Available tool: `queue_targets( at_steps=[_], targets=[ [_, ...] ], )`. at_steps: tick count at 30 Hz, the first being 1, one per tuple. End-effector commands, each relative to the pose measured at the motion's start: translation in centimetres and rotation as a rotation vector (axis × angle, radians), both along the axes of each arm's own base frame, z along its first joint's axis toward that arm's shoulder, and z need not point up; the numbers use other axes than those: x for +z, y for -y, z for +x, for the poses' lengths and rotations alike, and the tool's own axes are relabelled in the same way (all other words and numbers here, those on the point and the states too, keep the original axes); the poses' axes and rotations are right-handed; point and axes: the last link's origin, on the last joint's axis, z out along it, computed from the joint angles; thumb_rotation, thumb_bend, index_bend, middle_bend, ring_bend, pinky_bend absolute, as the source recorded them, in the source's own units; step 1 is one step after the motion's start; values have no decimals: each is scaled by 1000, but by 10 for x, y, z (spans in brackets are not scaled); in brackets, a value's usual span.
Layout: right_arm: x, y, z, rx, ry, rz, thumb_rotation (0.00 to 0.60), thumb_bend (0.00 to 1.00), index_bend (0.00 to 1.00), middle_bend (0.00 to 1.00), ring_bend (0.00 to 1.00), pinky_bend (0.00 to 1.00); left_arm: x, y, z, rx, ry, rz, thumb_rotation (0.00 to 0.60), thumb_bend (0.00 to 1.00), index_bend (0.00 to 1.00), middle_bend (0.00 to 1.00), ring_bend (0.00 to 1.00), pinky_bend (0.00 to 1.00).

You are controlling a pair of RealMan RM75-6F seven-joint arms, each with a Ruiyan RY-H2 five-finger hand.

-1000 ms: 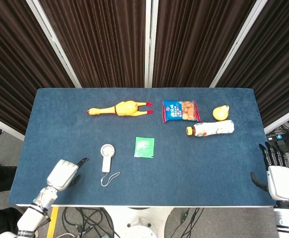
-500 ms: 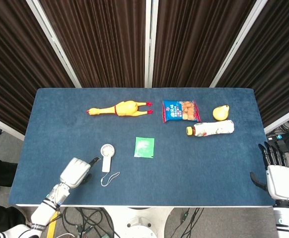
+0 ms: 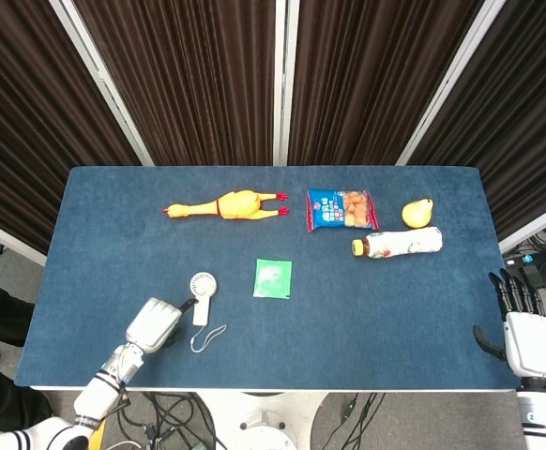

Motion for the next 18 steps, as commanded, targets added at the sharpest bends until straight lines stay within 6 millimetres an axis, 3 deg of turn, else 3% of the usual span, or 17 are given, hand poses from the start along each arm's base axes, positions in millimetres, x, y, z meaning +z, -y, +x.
queue_targets(
  at_steps=[1, 18],
  targets=[
    [0, 0, -1, -2, 0, 1, 600, 211, 0, 0, 0, 0, -1, -1, 0, 1, -2, 2, 600, 381, 197, 780, 757, 722],
    [1, -1, -4, -19, 7, 11, 600, 212, 0, 0, 0, 0, -3, -6, 3, -3, -22, 1, 600, 380, 197, 779, 757, 721]
  ],
)
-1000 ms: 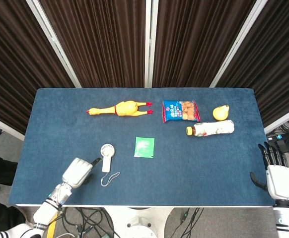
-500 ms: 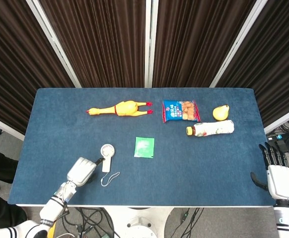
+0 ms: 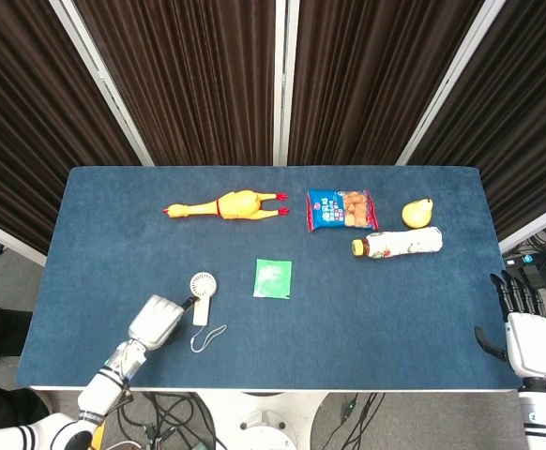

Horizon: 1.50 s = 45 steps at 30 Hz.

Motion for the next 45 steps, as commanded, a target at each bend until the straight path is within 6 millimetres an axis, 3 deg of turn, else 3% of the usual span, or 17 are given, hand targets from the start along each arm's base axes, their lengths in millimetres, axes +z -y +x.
queue_targets(
  at_steps=[1, 35, 40, 45],
  targets=[
    [0, 0, -1, -2, 1, 0, 600, 212, 0, 0, 0, 0, 0, 0, 1, 0, 2, 0, 600, 381, 197, 779, 757, 721],
    [0, 0, -3, -9, -2, 2, 600, 212, 0, 0, 0, 0, -13, 3, -6, 11, -41, -30, 600, 381, 198, 780, 756, 721],
    [1, 0, -1, -5, 1, -2, 600, 212, 0, 0, 0, 0, -8, 2, -2, -2, -31, -9, 600, 381, 199, 779, 756, 721],
    [3, -1, -1, 0, 10, -11, 600, 212, 0, 0, 0, 0, 11, -2, 5, -23, -7, 68, 600, 381, 199, 779, 756, 721]
  ],
)
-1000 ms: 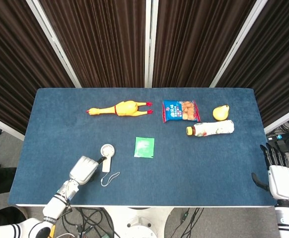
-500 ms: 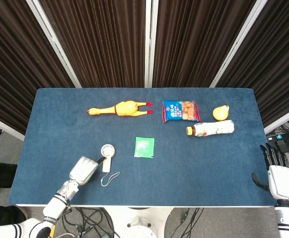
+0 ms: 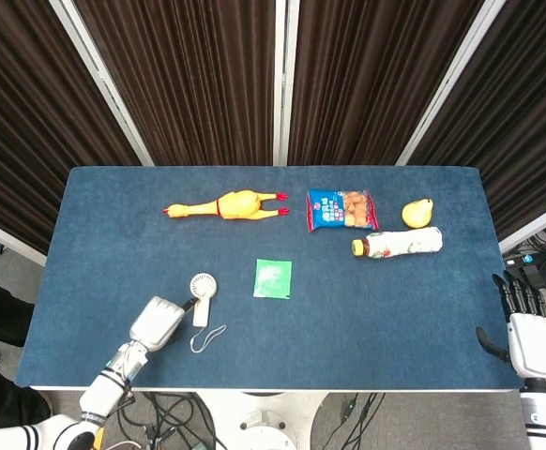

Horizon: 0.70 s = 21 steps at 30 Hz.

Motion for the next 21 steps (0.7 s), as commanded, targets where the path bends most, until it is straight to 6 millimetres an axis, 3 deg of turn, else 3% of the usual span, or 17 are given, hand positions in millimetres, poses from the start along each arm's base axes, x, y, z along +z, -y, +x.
queue_targets(
  at_steps=[1, 8, 14, 21],
  targets=[
    [1, -1, 1, 3, 5, -6, 600, 212, 0, 0, 0, 0, 16, -3, 5, -15, 15, 59, 600, 381, 199, 779, 756, 721],
    [0, -1, 1, 12, 21, -11, 600, 212, 0, 0, 0, 0, 58, -3, -1, 15, 52, 180, 600, 380, 199, 779, 756, 721],
    [1, -1, 0, 11, 20, -13, 600, 212, 0, 0, 0, 0, 94, -1, -32, 126, 141, 345, 600, 381, 232, 779, 757, 721],
    [6, -5, -3, 11, 15, -25, 600, 211, 0, 0, 0, 0, 120, 19, -70, 223, 163, 503, 600, 380, 252, 777, 762, 721]
  ],
)
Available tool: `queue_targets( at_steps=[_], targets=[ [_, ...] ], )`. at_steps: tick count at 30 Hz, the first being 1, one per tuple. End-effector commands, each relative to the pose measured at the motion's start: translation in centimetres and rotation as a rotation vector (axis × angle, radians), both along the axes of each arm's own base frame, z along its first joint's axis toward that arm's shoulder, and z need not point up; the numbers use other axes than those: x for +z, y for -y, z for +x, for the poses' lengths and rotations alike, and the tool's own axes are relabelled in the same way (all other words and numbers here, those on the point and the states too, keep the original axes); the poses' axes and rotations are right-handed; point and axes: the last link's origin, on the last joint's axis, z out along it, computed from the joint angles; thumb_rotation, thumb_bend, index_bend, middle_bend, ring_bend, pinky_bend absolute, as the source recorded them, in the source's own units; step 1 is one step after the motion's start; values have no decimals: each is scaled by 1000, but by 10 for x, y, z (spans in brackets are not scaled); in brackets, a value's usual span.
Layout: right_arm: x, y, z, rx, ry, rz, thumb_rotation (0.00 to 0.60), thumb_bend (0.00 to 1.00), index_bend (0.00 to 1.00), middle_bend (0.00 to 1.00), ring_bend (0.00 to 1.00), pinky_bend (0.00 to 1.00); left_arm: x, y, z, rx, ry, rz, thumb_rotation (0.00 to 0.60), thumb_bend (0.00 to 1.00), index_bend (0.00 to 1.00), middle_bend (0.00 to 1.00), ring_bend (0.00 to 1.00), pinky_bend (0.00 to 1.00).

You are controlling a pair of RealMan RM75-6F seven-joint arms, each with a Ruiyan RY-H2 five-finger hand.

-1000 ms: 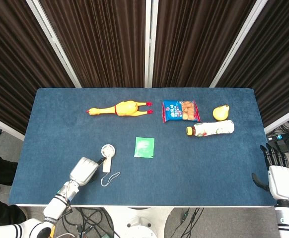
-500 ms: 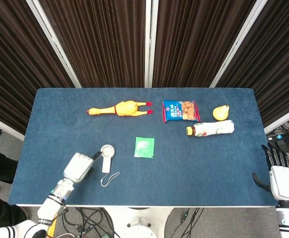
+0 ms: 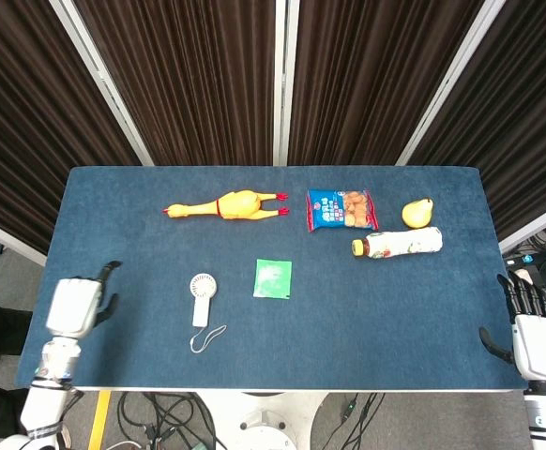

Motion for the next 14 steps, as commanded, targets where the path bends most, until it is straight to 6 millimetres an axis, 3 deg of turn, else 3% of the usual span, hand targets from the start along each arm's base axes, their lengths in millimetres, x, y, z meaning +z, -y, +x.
queue_targets(
  at_steps=[1, 3, 5, 7, 11, 14],
  targets=[
    [2, -1, -1, 1, 1, -8, 600, 212, 0, 0, 0, 0, 13, 12, -20, 63, -1, 64, 600, 377, 250, 763, 751, 721],
    [3, -1, -2, 1, 2, -12, 600, 212, 0, 0, 0, 0, 15, 20, -28, 101, 5, 56, 600, 362, 234, 646, 642, 700],
    [1, -2, -4, -2, 2, -8, 600, 212, 0, 0, 0, 0, 18, 27, -31, 106, 31, 67, 600, 331, 216, 409, 402, 618],
    [0, -3, -6, -9, 5, -3, 600, 211, 0, 0, 0, 0, 22, 32, -34, 96, 46, 91, 600, 282, 211, 276, 265, 520],
    [0, -3, -7, -14, 12, 2, 600, 211, 0, 0, 0, 0, 28, 43, -41, 79, 66, 115, 600, 181, 208, 222, 174, 371],
    [1, -4, -4, 2, 15, -2, 600, 212, 0, 0, 0, 0, 30, 50, -46, 89, 72, 104, 600, 118, 209, 205, 153, 325]
  ],
)
